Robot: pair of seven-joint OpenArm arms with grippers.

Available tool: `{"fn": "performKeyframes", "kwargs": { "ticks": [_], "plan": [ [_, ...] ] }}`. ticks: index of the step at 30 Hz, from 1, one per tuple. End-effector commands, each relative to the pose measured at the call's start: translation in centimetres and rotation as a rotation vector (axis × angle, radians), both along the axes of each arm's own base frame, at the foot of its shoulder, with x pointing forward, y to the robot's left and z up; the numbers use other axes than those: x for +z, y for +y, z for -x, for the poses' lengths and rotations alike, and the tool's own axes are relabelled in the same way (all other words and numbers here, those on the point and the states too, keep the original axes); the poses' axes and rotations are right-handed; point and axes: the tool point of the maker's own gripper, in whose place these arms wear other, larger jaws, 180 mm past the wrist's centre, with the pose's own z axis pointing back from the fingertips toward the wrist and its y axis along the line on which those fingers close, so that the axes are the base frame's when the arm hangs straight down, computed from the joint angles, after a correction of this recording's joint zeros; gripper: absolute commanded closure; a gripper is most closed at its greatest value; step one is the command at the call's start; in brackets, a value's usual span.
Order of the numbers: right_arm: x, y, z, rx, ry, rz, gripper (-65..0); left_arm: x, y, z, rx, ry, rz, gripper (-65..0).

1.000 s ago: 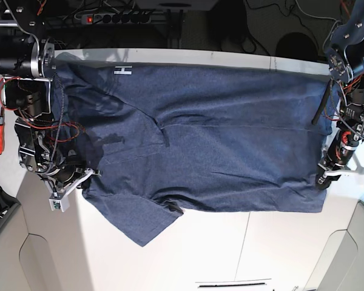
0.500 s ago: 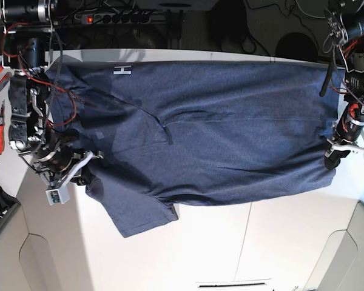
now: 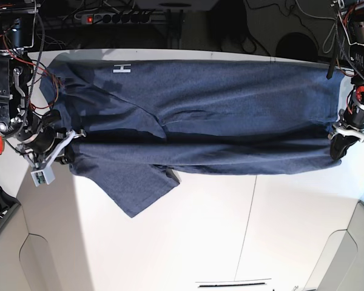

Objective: Layout the t-shirt on the table in an organized manner, then fold the t-shirt properly
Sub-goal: 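Lift the hem with both grippers and fold it toward the collar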

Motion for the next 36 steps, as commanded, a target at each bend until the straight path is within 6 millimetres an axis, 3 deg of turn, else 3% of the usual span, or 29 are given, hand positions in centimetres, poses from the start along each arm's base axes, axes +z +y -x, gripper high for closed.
{"fn": "performKeyframes", "kwargs": {
  "ticks": [1, 10, 20, 31, 36],
  "plan": [
    [1.6, -0.6, -0.8, -0.011, -0.039, -0.012, 0.0, 2.2, 1.2, -0.5, 0.005, -0.058, -0.022, 0.0],
    [4.4, -0.1, 2.1, -0.001, -0.042, -0.062, 0.0, 3.3, 0.0, 1.0, -0.077, 0.028, 0.048, 0.0],
    [0.8, -0.6, 6.9, 0.008, 0.134, -0.013, 0.0, 0.3, -1.7, 3.7, -0.156, 0.199, 0.101, 0.0],
    [0.2, -2.1, 7.3, -0.001, 0.15, 0.092, 0.0, -0.3, -1.5, 4.1, -0.161, 0.231, 0.069, 0.0],
    [0.3, -4.2, 6.8, -0.076, 0.13, 0.18, 0.0, 0.4, -0.9, 3.7, -0.135, 0.192, 0.073, 0.0]
  ]
}}
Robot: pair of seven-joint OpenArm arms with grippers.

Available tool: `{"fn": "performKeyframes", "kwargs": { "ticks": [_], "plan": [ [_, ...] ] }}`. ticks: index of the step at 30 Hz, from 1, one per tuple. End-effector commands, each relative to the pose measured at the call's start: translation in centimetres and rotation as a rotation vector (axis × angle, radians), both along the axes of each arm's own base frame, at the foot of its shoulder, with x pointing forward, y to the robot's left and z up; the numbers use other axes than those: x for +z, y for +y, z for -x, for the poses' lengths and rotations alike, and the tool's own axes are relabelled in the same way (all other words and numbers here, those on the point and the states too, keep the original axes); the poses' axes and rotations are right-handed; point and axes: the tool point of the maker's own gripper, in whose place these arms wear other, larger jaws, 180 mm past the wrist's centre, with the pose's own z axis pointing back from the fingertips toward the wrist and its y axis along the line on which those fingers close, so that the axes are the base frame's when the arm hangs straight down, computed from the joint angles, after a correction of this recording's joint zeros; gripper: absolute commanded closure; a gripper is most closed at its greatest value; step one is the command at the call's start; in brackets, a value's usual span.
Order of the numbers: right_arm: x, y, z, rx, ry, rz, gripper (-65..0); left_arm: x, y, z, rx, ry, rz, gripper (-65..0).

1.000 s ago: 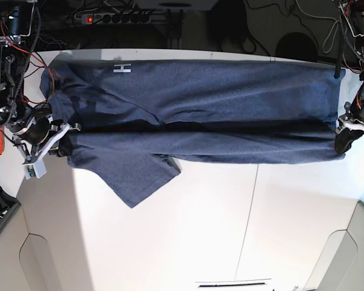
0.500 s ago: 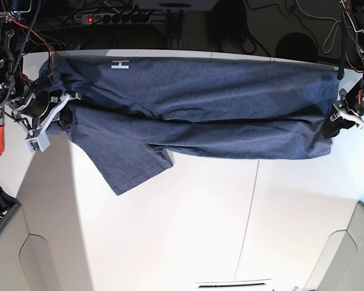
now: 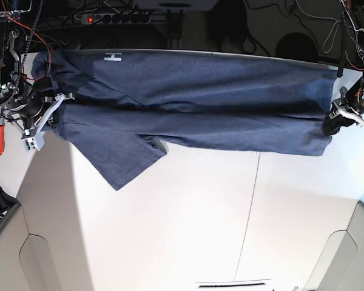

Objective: Layout the t-shirt on the table in an organized manner, then fold the t-shirt properly
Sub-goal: 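Lift the hem with both grippers and fold it toward the collar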

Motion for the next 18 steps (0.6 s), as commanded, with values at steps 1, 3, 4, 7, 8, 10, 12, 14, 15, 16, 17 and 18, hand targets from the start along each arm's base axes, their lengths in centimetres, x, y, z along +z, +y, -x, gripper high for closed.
{"fn": "performKeyframes", "kwargs": {
  "ticks": [1, 3, 4, 7, 8, 10, 12, 14, 15, 16, 17, 18],
  "plan": [
    [1.1, -1.0, -1.0, -0.017, -0.045, 0.026, 0.0, 2.5, 1.4, -1.2, 0.027, -0.094, -0.009, 0.0],
    [1.2, -1.2, -1.1, -0.029, -0.048, 0.028, 0.0, 3.7, 2.4, -1.4, 0.073, -0.142, 0.022, 0.0],
    [1.2, -1.2, -1.1, -0.029, -0.047, 0.029, 0.0, 4.2, 2.9, -1.4, 0.096, -0.161, 0.031, 0.0],
    [1.0, -1.2, -0.8, -0.031, -0.031, 0.03, 0.0, 4.6, 4.0, -1.0, 0.124, -0.161, 0.036, 0.0],
    [0.8, -1.2, -0.6, -0.032, -0.014, 0.031, 0.0, 4.4, 4.0, -0.7, 0.12, -0.146, 0.041, 0.0],
    [0.4, -1.3, 0.1, -0.036, 0.03, 0.036, 0.0, 3.9, 3.6, -0.3, 0.098, -0.106, 0.051, 0.0],
    [0.0, -1.5, 0.9, -0.04, 0.08, 0.043, 0.0, 3.6, 3.1, 0.0, 0.082, -0.088, 0.072, 0.0],
    [-0.3, -1.6, 1.6, -0.043, 0.117, 0.049, 0.0, 3.4, 2.7, 0.1, 0.073, -0.079, 0.088, 0.0],
    [-0.4, -1.6, 1.8, -0.043, 0.123, 0.05, 0.0, 3.3, 2.6, 0.2, 0.07, -0.072, 0.09, 0.0],
    [-0.5, -1.6, 1.9, -0.044, 0.127, 0.05, 0.0, 3.1, 2.4, 0.3, 0.064, -0.062, 0.092, 0.0],
    [-0.6, -1.6, 2.1, -0.043, 0.131, 0.05, 0.0, 2.9, 2.3, 0.5, 0.058, -0.051, 0.094, 0.0],
    [-0.7, -1.6, 2.3, -0.043, 0.135, 0.05, 0.0, 2.7, 2.2, 0.7, 0.051, -0.036, 0.095, 0.0]
  ]
}}
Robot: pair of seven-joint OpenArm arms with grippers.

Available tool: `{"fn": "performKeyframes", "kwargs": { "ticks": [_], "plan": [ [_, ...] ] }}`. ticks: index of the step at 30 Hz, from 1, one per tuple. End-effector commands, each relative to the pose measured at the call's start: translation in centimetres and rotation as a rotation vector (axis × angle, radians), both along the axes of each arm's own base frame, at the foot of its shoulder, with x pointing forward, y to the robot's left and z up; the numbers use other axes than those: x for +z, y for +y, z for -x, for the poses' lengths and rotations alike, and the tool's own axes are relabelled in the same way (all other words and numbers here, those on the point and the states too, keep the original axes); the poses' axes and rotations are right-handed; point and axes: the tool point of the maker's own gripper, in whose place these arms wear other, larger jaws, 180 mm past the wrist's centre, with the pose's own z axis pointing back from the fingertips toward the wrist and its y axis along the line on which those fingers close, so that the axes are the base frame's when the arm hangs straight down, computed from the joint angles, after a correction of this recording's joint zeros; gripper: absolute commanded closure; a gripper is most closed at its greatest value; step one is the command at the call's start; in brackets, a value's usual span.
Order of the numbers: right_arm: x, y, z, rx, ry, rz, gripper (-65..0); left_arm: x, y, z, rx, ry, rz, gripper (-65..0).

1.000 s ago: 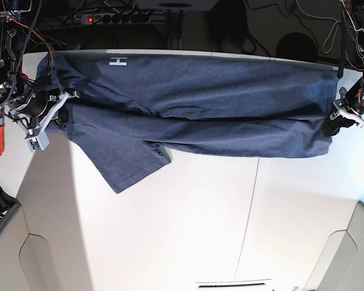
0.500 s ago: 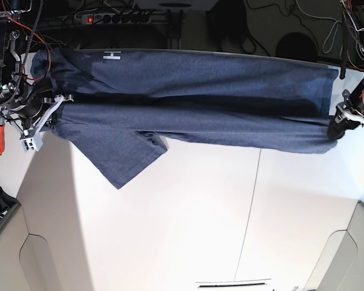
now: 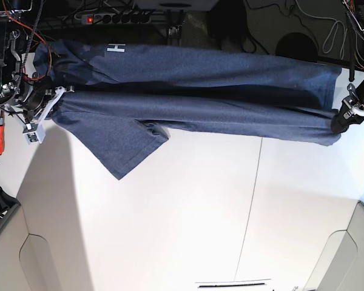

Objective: Layout the t-shirt on the table in an organized manner, then fold the t-shirt properly
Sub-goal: 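Lift the hem with both grippers and fold it toward the collar, then move the right gripper along the folded shirt toward the collar end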

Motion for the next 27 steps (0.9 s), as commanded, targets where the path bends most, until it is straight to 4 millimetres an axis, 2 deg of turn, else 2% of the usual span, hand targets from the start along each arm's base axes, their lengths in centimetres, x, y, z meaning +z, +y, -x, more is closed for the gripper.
{"fn": "performKeyframes", "kwargs": {
  "ticks": [1, 3, 5, 6, 7, 12, 15, 18, 27],
  "plan": [
    [0.7, -0.9, -0.4, -0.005, -0.019, 0.027, 0.0, 1.4, 0.9, -0.5, -0.002, -0.043, -0.024, 0.0],
    [0.5, -0.9, -0.1, -0.004, -0.014, 0.026, -0.2, 1.0, 0.9, 0.2, -0.003, -0.024, -0.028, 0.0],
    [0.6, -0.9, -0.2, -0.004, -0.015, 0.026, -20.6, 0.6, 0.9, 0.8, -0.001, -0.01, -0.028, -12.1],
    [0.6, -0.9, -0.2, -0.002, -0.018, 0.026, -25.7, 0.5, 1.0, 1.0, 0.001, -0.007, -0.028, -16.2],
    [0.6, -0.9, -0.3, -0.002, -0.024, 0.025, -26.8, 0.3, 1.0, 1.3, 0.001, 0.0, -0.028, -18.4],
    [0.9, -0.8, -0.8, -0.001, -0.048, 0.023, -26.7, 0.2, 1.0, 1.5, 0.003, 0.005, -0.029, -18.8],
    [1.2, -1.0, -1.4, 0.001, -0.065, 0.034, -26.7, 0.3, 1.1, 1.4, 0.009, -0.003, -0.031, -26.1],
    [2.1, -1.5, -2.8, 0.003, -0.111, 0.065, -26.7, 0.3, 1.4, 1.4, 0.016, -0.006, -0.049, -33.0],
    [6.0, -1.6, -8.2, -0.001, -0.248, 0.071, -26.7, 0.3, 2.2, 1.1, 0.039, -0.023, -0.098, -33.1]
  ]
}}
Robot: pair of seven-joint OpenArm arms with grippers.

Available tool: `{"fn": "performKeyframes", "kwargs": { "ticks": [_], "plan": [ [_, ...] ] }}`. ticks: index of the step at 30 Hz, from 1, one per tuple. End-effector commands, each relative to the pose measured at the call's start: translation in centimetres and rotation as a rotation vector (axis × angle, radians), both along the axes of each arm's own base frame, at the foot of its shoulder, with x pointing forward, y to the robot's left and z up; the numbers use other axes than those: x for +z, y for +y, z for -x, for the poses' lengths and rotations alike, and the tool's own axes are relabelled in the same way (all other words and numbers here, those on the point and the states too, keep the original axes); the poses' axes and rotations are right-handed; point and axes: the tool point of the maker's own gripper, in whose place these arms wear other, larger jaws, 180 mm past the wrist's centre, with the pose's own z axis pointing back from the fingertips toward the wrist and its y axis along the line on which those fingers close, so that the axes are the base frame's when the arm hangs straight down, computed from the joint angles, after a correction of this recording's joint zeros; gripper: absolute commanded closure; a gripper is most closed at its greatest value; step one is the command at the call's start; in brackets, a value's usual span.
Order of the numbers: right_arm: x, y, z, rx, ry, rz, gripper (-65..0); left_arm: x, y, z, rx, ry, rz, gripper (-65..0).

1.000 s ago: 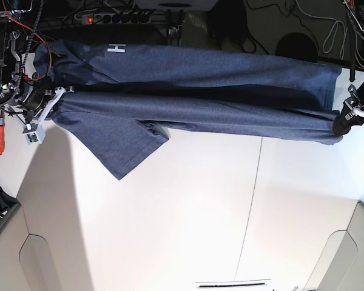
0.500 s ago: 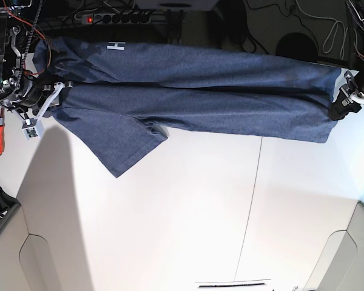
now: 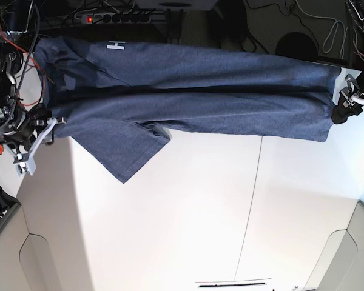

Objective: Layout the t-shirt on the table in an organized manner, then fold the t-shirt properly
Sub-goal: 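Move the right gripper along the folded shirt toward the collar end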

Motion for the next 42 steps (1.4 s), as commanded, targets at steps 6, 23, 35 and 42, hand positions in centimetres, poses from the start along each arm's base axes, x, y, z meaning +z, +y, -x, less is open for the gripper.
{"fn": "performKeyframes", "kwargs": {
  "ticks": [6, 23, 35, 42],
  "plan": [
    [4.0, -0.6, -4.0, -0.009, -0.14, 0.006, -26.7, 1.7, 0.9, -0.9, -0.004, -0.055, -0.027, -33.1],
    [-3.8, 2.9, -6.0, -0.001, -0.037, -0.284, -31.7, 2.2, 1.3, -1.4, 0.019, -0.093, -0.034, -33.1],
    [-6.3, 10.8, -6.9, 0.163, 0.072, -0.344, -31.1, 2.2, 1.2, -1.5, 0.024, -0.101, -0.031, -33.1],
    [-6.5, 11.2, -6.7, 0.224, 0.086, -0.268, 0.0, 2.2, 1.2, -1.5, 0.024, -0.101, -0.031, -33.1]
  ]
}}
